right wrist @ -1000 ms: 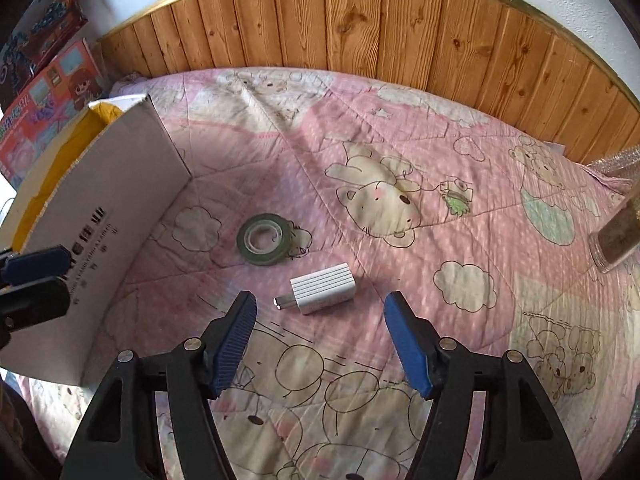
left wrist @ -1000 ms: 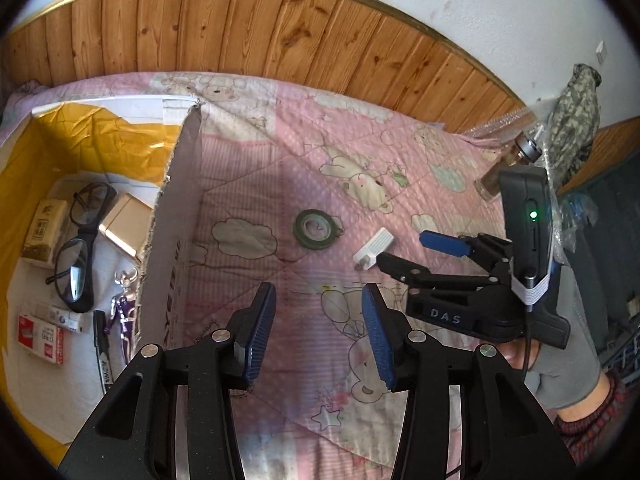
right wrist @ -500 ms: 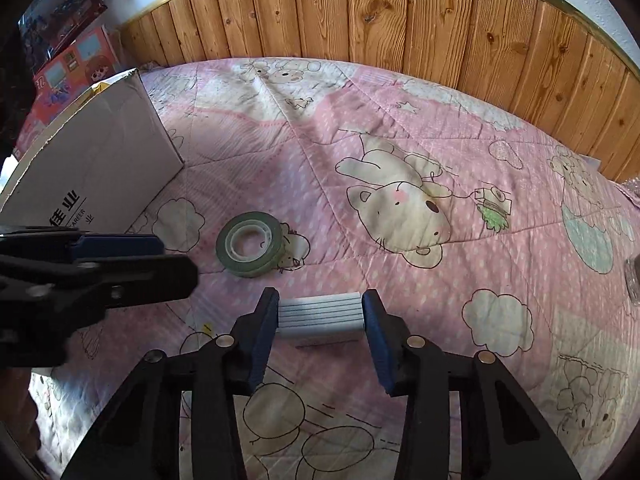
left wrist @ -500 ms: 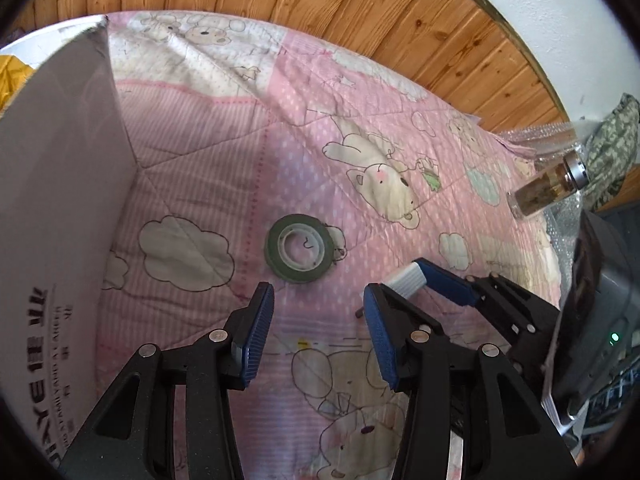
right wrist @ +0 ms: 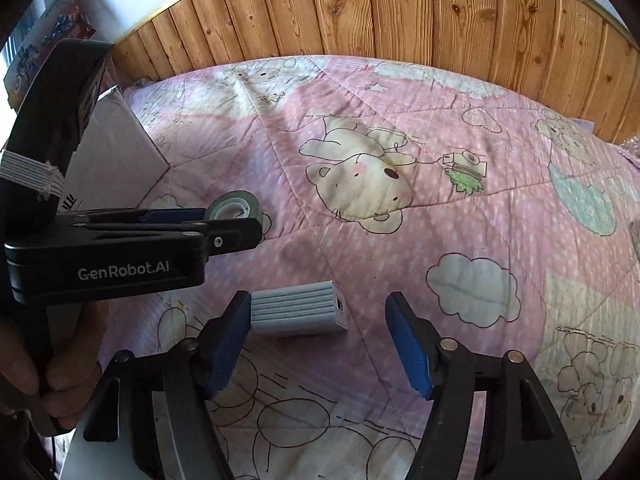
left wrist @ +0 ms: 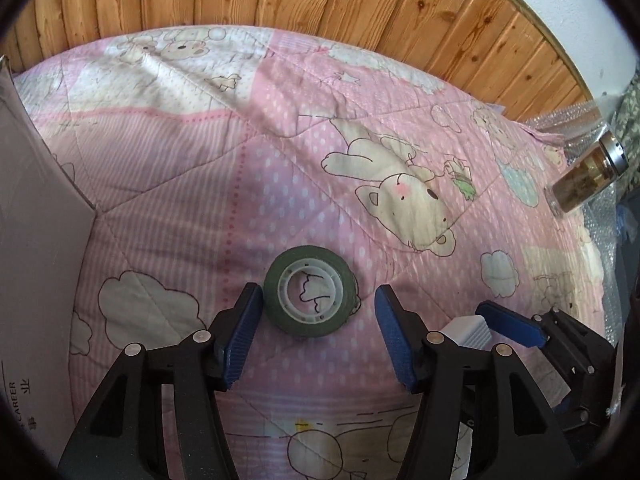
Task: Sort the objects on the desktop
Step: 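Grasp the green tape roll with the left tool while the right tool grasps the white charger, then lift the tape roll with the left tool while the right tool lifts the charger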
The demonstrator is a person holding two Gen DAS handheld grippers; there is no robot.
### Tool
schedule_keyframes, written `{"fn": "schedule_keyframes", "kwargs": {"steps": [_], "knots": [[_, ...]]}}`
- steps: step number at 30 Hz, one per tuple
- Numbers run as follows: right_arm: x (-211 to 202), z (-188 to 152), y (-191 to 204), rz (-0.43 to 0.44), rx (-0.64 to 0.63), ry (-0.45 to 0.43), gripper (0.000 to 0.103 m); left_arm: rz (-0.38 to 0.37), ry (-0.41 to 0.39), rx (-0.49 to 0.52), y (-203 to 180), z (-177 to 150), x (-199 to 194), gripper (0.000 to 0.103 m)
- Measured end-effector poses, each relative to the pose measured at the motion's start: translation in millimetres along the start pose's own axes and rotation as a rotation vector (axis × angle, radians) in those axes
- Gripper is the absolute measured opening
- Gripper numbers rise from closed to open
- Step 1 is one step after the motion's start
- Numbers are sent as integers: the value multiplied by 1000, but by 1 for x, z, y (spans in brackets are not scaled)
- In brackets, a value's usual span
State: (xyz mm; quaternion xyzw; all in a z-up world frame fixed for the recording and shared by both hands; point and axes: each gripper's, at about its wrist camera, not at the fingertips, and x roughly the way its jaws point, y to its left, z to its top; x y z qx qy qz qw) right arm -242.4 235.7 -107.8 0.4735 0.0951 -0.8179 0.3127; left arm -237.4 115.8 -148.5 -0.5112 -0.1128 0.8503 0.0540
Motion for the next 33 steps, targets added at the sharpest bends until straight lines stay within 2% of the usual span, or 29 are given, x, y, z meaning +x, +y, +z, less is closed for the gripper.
{"fn": "schedule_keyframes", "kwargs": {"steps": [1,2,3,5,13,27,33], "knots": [[-1,0,-2,15,10,-5,61,6,-10,16,-1,0,0,58],[-2,1,-1,32,10,-8,48,21,-22,29,-2,-1,0,51],[-4,2,1,30,-2,-13,46,31,-31,41,-2,-1,1,50],[-5,3,6,5,-27,-7,46,21,-39,39,1,-2,0,50],[-11,5,8,-1,3,10,46,-5,-27,-22,15,-8,-14,49],[-44,-3,40,-13,11,12,46,24,-50,-31,26,-33,-81,49],[-71,-8,53,-10,34,-20,46,16,-82,-23,23,-44,-117,49]]}}
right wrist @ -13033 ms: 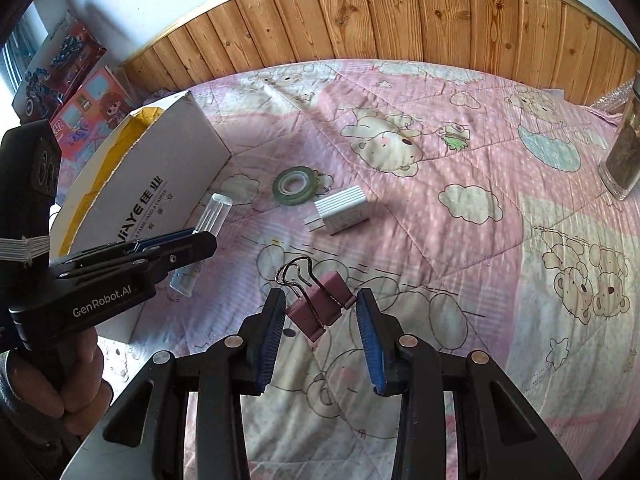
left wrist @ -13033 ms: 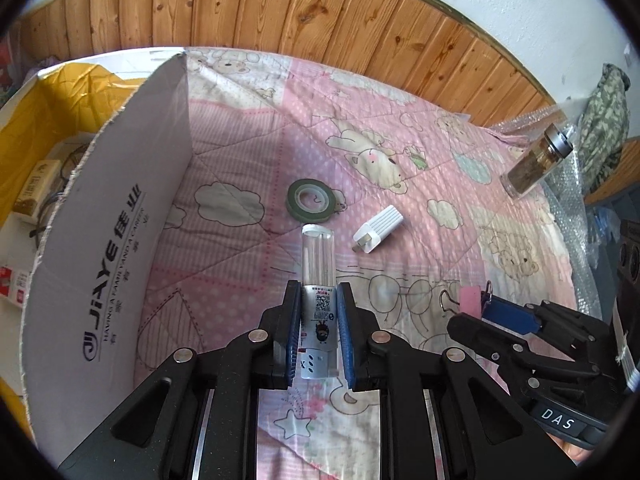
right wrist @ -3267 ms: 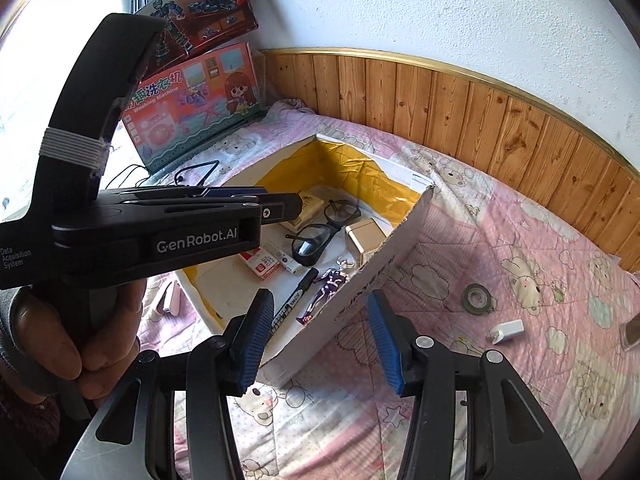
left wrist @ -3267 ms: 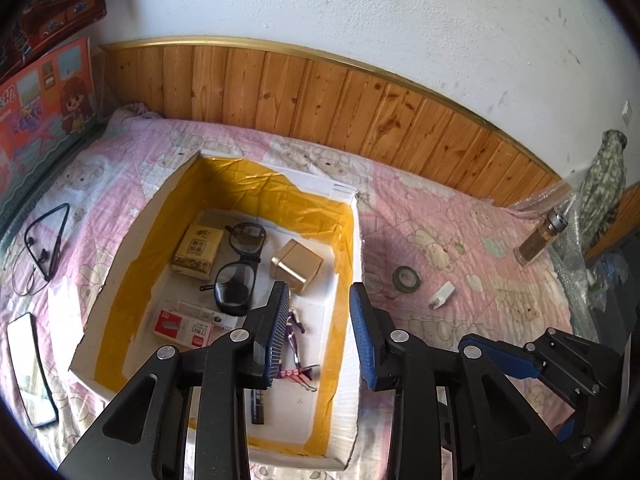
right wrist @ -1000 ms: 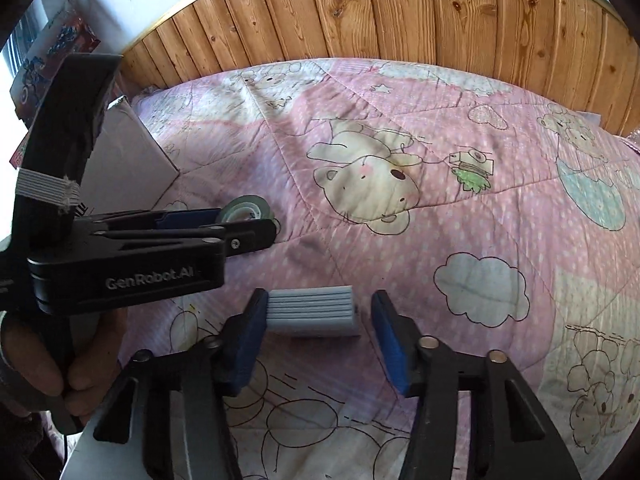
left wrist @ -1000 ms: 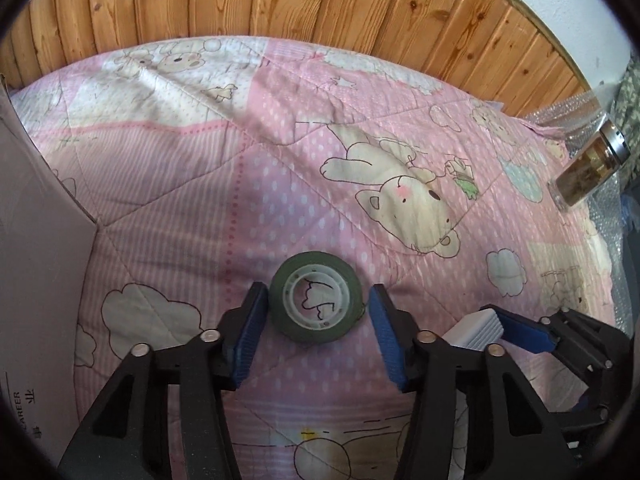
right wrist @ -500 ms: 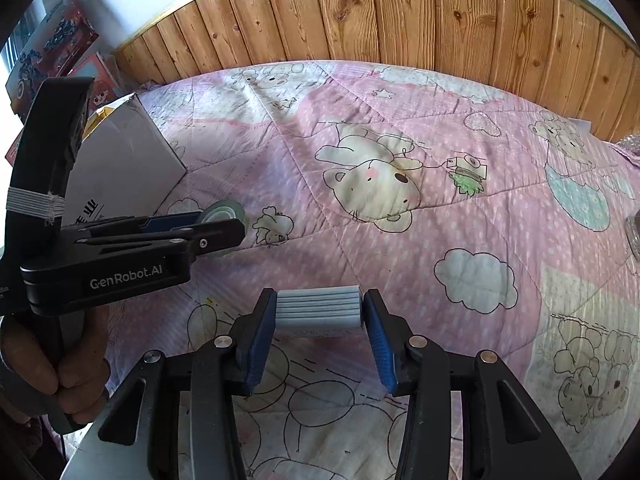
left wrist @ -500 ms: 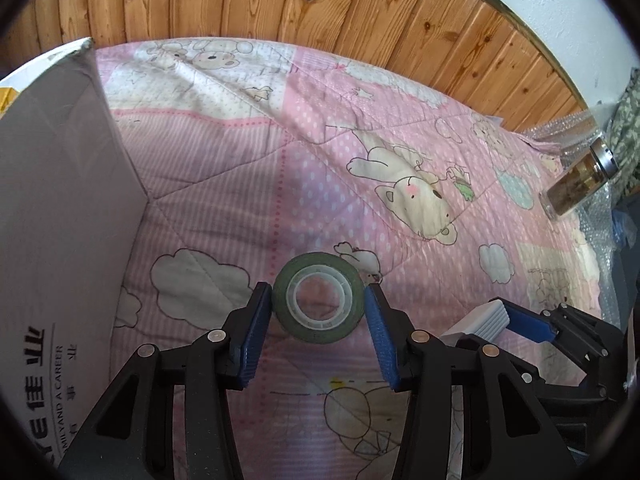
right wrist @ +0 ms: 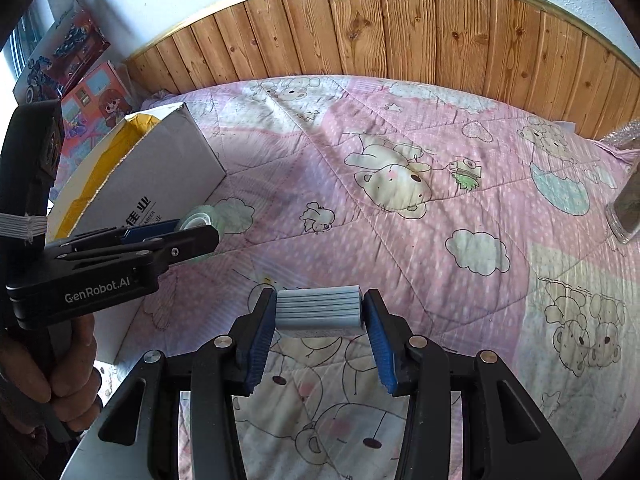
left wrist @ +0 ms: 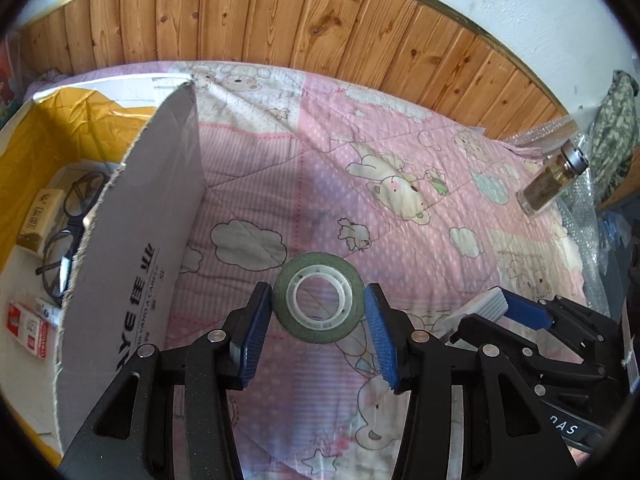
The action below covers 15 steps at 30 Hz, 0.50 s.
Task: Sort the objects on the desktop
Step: 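Lift the tape roll with the left tool while the right tool lifts the charger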
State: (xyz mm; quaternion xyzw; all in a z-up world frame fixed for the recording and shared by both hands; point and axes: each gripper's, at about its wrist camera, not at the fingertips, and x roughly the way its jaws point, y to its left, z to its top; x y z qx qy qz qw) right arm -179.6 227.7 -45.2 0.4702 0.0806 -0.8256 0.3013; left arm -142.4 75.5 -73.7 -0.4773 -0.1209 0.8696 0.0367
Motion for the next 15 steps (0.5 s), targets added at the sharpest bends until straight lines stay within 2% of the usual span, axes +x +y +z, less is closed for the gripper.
{"fn": "schedule_keyframes", "kwargs": {"steps": [7,15], "knots": [[-31,-6,26,13,6,-50,46,-7,-50,25,-1,-10,-46,49],[-55,-19,52,33,11,-90,46,-10,-65,27,10,-27,-78,49]]}}
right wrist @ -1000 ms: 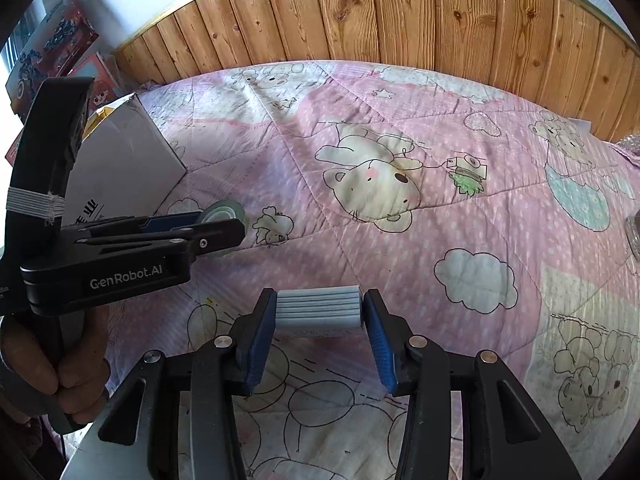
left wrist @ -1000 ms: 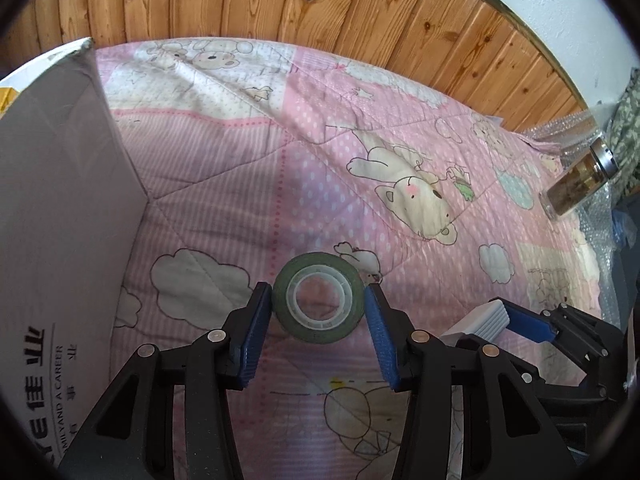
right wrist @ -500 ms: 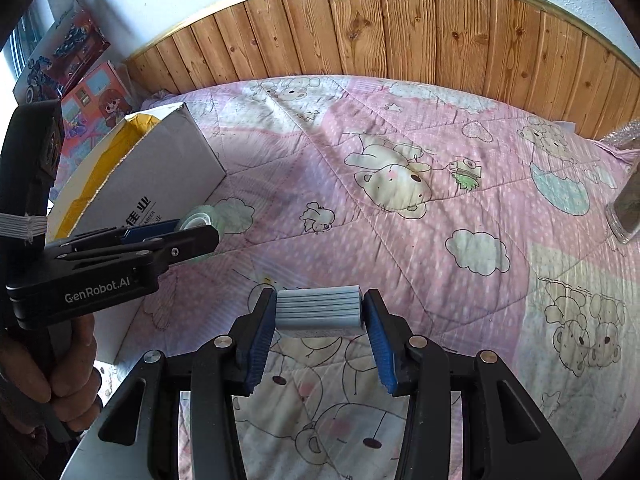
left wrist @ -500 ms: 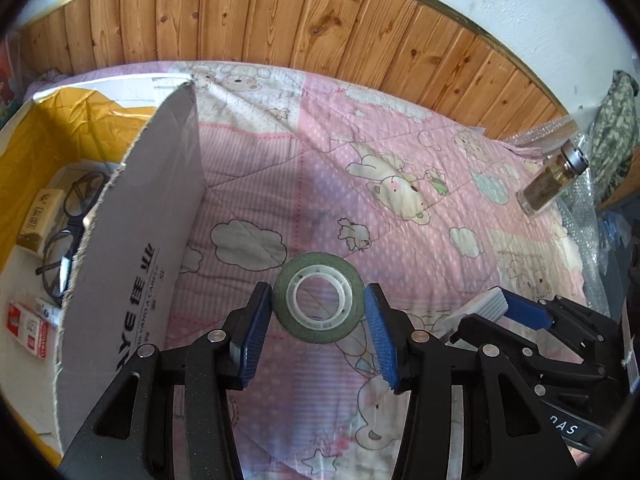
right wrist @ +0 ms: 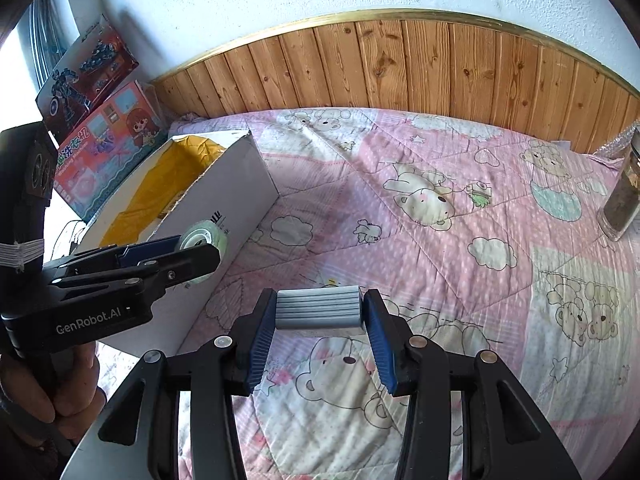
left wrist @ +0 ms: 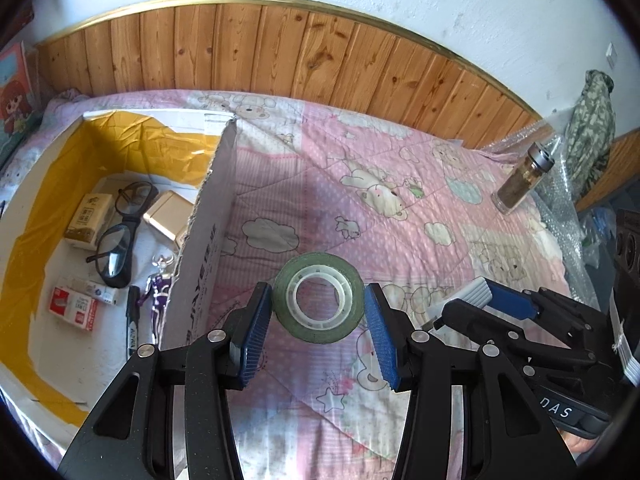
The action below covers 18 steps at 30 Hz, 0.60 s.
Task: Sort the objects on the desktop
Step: 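Lift the tape roll with the left tool while the right tool lifts the charger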
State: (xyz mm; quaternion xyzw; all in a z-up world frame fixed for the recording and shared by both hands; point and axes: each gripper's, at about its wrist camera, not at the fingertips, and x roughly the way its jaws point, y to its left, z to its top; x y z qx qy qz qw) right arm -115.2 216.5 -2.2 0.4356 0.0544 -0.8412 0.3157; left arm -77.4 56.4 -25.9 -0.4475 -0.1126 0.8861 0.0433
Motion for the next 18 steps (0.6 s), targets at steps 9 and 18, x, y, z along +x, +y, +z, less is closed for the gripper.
{"fn": "schedule_keyframes", "kwargs": {"steps": [9,18], "knots": [[-9,-16,27,16,10,-8,46,12,-19,4,13,-15,-32,49],[-21,-14,56,34,-39,-42,46,23,-42,10,25,-25,-56,49]]}}
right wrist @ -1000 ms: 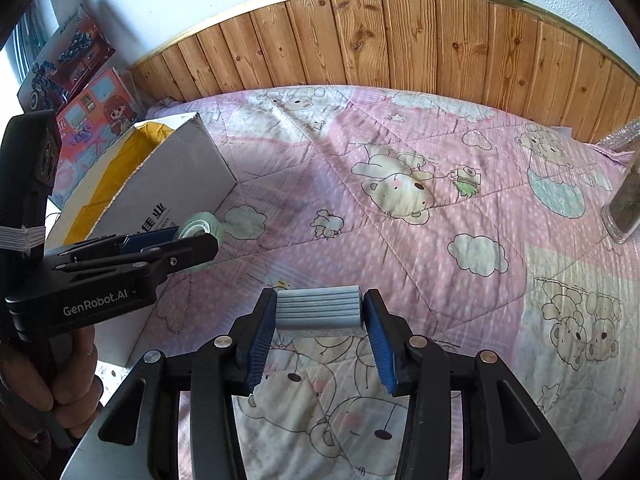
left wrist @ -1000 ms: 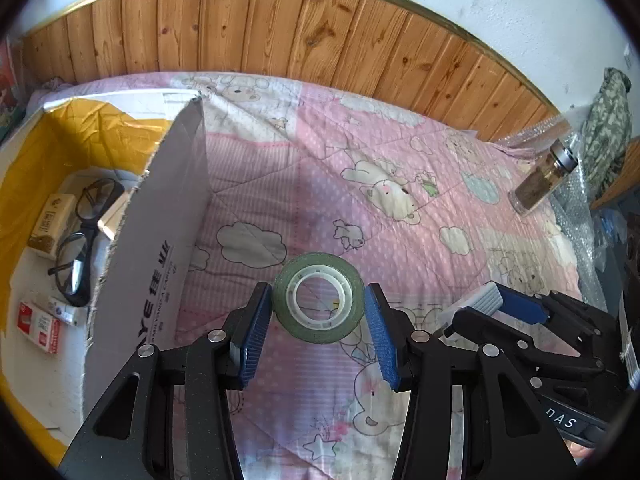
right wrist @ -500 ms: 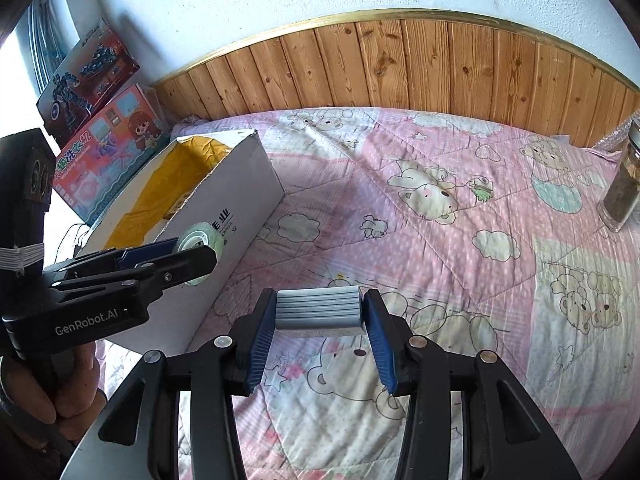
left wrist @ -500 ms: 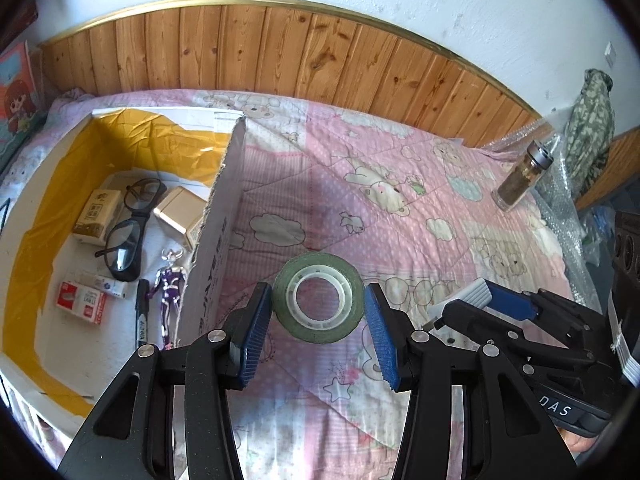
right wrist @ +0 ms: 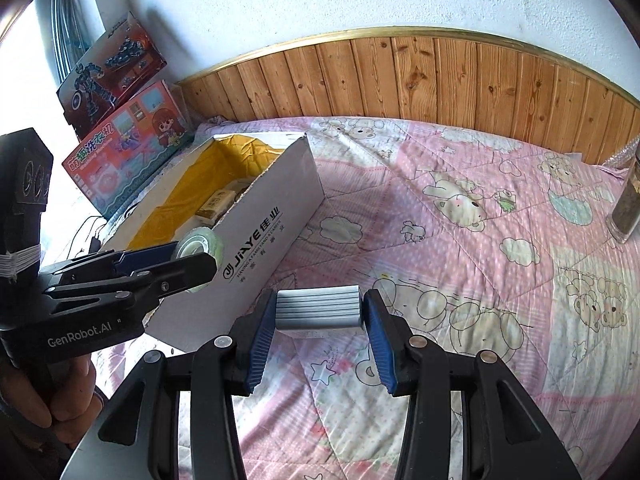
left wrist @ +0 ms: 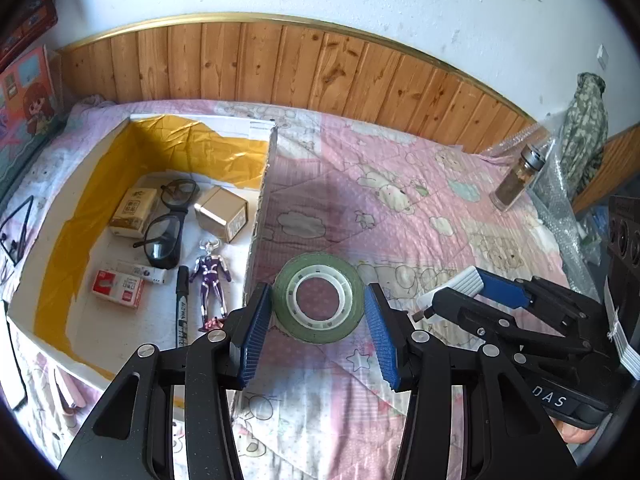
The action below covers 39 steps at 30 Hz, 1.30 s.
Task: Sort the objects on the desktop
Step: 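Lift the tape roll with the left tool while the right tool lifts the charger, then carry the tape roll over the box with the left tool while the right tool carries the charger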
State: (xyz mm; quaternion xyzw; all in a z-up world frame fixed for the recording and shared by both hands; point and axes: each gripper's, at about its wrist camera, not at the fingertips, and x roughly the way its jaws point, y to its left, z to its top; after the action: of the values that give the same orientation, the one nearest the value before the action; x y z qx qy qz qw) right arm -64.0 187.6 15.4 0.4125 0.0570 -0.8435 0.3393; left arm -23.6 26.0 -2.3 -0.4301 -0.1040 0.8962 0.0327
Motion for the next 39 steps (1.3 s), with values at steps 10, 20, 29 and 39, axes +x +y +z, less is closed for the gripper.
{"fn": "schedule_keyframes", "kwargs": {"steps": [10,20,29,39], "knots": [[-6,2,24,14,-46,-17,46,3,-19,-25,17,-7,-10,49],[-5,1,44,6,-93,-14,46,-16,-47,-63,36,-11,-23,49],[-3,0,62,11,-120,-12,46,-25,-79,-91,55,-11,-38,49],[-5,8,91,39,-150,-34,46,-22,-100,-150,87,-12,-51,49]]}}
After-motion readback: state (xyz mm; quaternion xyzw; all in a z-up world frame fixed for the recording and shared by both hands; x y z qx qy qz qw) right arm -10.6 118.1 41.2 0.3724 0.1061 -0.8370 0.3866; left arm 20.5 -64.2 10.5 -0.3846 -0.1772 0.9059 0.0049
